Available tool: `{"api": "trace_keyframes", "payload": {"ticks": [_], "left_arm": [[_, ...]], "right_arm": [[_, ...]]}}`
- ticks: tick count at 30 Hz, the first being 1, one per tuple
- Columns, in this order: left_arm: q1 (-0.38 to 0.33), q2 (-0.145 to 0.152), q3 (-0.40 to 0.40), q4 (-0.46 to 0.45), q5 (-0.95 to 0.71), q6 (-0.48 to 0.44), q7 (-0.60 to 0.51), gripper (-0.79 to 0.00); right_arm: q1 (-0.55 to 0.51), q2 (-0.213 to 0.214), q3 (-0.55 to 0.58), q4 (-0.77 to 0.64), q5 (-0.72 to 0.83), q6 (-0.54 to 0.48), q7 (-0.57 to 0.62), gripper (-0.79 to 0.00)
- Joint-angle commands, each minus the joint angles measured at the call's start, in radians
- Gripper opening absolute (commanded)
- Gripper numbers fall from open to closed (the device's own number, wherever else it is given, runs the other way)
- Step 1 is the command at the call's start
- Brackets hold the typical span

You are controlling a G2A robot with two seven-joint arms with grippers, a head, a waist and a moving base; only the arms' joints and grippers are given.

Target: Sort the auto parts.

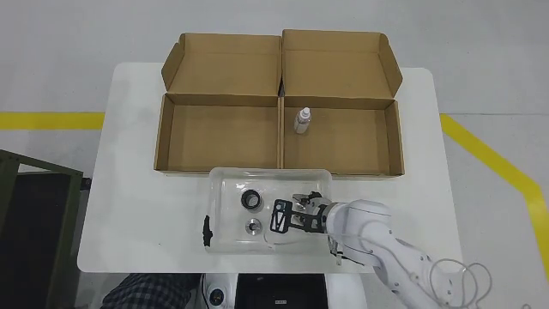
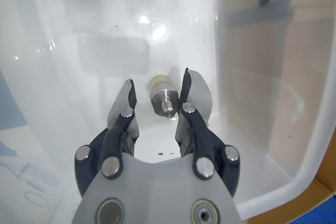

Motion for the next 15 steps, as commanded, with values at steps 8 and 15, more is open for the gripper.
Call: {"api": "trace_keyframes", "payload": {"ticks": [8,15], "left_arm": [[0.000,0.000,0.000,0.000,0.000,0.000,0.000,0.000],[0.000,0.000,0.000,0.000,0.000,0.000,0.000,0.000]], "right_arm": [[0.006,-0.001,-0.007,-0.009,-0.010,0.010,0.007,-0.785],[0.005,0.000,-0.004,-0.023,-0.011,0.010,-0.020,-0.785]]}}
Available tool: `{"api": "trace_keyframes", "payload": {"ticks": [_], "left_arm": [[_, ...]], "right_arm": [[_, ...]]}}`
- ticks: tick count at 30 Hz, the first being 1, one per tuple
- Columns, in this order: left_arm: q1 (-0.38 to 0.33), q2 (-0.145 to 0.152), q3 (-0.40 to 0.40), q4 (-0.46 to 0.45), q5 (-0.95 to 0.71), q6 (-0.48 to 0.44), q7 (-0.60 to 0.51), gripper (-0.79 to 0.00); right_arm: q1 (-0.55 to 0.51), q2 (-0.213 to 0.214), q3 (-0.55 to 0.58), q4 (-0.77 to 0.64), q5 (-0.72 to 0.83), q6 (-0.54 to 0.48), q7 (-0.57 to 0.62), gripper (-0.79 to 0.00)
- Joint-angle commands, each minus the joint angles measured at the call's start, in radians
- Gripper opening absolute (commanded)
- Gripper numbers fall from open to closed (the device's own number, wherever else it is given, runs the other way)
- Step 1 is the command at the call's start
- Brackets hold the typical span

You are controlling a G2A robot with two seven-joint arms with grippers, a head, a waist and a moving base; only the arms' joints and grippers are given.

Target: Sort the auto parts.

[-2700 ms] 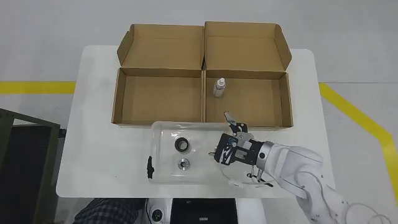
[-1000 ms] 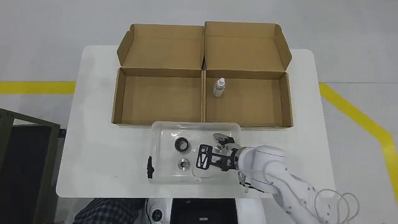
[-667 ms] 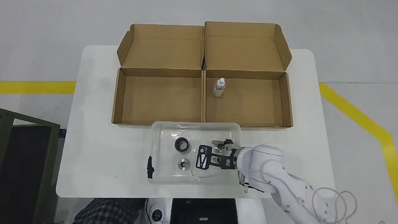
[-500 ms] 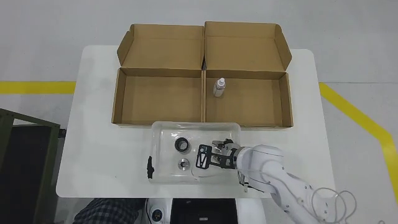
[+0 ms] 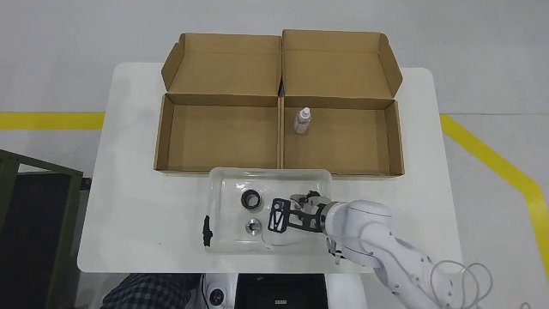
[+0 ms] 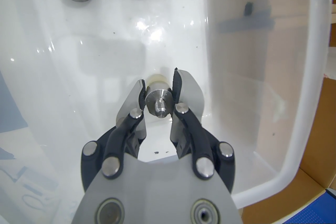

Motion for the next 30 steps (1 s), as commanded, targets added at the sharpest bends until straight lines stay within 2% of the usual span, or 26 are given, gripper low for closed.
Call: {"api": "trace_keyframes", "payload": {"ticks": [1,10,30], "left_arm": [[0.000,0.000,0.000,0.000,0.000,0.000,0.000,0.000],[0.000,0.000,0.000,0.000,0.000,0.000,0.000,0.000],[0.000,0.000,0.000,0.000,0.000,0.000,0.000,0.000]], "right_arm": [[-0.002,0.001,0.002,-0.003,-0.005,0.002,-0.013,-0.785],[-0.033,0.010,0.046,-0.015,-0.018,0.014,-0.157,-0.785],[-0.180,0.057,0.260,-0.068,0.022,-0.087,-0.664,-0.785]]}}
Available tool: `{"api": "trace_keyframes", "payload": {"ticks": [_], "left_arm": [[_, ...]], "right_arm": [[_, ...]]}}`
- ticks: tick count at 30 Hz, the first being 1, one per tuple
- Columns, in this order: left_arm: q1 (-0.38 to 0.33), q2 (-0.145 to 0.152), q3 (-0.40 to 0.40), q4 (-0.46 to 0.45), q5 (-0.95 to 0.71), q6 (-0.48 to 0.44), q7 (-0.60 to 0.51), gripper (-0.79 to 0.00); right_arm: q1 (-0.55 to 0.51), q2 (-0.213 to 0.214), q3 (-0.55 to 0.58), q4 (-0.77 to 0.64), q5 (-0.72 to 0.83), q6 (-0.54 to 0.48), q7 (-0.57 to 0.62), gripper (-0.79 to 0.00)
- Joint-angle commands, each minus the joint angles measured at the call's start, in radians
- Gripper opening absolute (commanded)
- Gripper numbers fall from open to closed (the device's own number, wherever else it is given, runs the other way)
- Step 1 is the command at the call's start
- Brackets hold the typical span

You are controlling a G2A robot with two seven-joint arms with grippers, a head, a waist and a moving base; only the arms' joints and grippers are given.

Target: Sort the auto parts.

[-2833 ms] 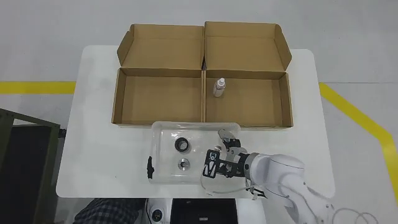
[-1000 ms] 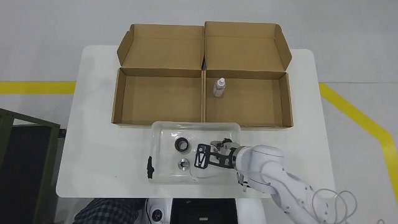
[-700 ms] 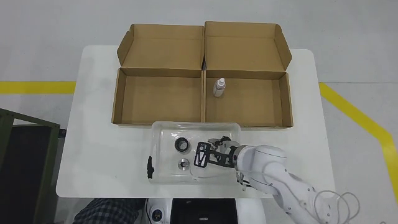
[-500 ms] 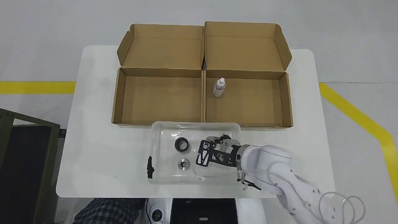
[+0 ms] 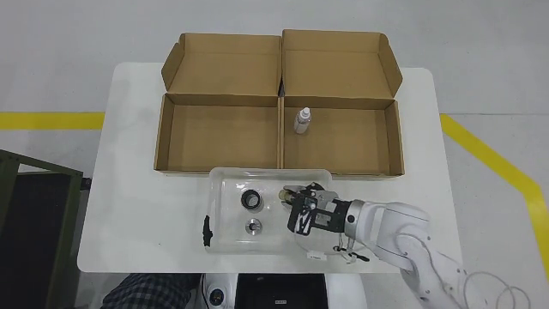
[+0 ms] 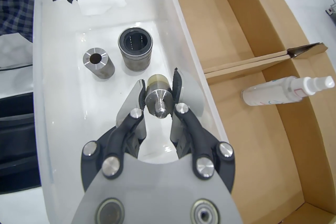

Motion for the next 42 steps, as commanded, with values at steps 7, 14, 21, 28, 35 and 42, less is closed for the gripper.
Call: {"api": "trace_keyframes", "payload": {"ticks": [7,14,21,28,35,42], "left_arm": [[0.000,0.000,0.000,0.000,0.000,0.000,0.000,0.000],[0.000,0.000,0.000,0.000,0.000,0.000,0.000,0.000],[0.000,0.000,0.000,0.000,0.000,0.000,0.000,0.000],[0.000,0.000,0.000,0.000,0.000,0.000,0.000,0.000],[0.000,0.000,0.000,0.000,0.000,0.000,0.000,0.000],[0.000,0.000,0.000,0.000,0.000,0.000,0.000,0.000]], "right_arm": [[-0.025,0.012,0.075,0.000,0.047,-0.036,-0.175,-0.785],[-0.051,0.021,0.132,-0.028,0.074,-0.068,-0.287,-0.785],[-0.076,0.027,0.173,-0.065,0.082,-0.069,-0.374,-0.785],[-0.079,0.030,0.192,-0.079,0.079,-0.068,-0.446,-0.785],[-0.082,0.031,0.207,-0.080,0.068,-0.045,-0.519,-0.785],[-0.075,0.031,0.211,-0.069,0.060,-0.025,-0.541,-0.785]]}}
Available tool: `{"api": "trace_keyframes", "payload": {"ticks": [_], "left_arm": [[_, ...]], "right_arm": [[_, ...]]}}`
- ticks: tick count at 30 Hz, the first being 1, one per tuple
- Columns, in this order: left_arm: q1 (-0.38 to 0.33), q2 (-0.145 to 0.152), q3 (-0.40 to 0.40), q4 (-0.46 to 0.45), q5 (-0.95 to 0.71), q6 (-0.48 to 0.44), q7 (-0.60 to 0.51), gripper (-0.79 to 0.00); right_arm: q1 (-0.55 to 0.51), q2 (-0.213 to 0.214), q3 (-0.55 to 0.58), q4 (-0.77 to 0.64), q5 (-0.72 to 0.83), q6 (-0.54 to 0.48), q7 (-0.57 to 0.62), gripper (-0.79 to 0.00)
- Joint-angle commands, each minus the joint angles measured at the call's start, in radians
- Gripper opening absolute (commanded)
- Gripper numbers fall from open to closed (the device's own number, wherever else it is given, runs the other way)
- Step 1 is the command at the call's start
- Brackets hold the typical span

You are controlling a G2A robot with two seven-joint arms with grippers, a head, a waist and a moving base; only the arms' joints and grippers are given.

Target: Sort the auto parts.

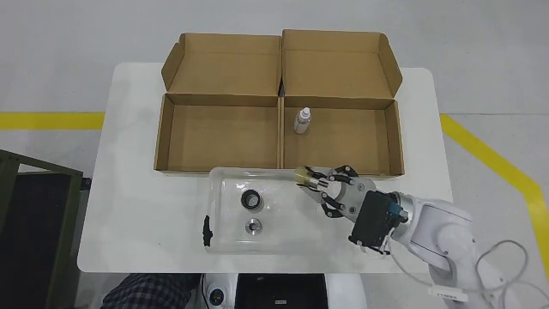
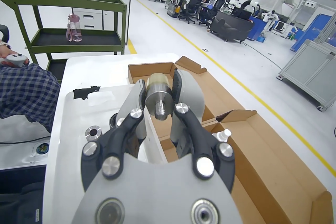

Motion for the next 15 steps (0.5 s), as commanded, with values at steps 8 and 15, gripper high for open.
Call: {"api": "trace_keyframes", "payload": {"ticks": [8,15], "left_arm": [[0.000,0.000,0.000,0.000,0.000,0.000,0.000,0.000],[0.000,0.000,0.000,0.000,0.000,0.000,0.000,0.000]], "right_arm": [[0.026,-0.001,-0.004,0.012,0.007,0.037,0.095,-0.785],[0.062,0.001,0.006,0.019,0.068,0.045,0.289,-0.785]]}}
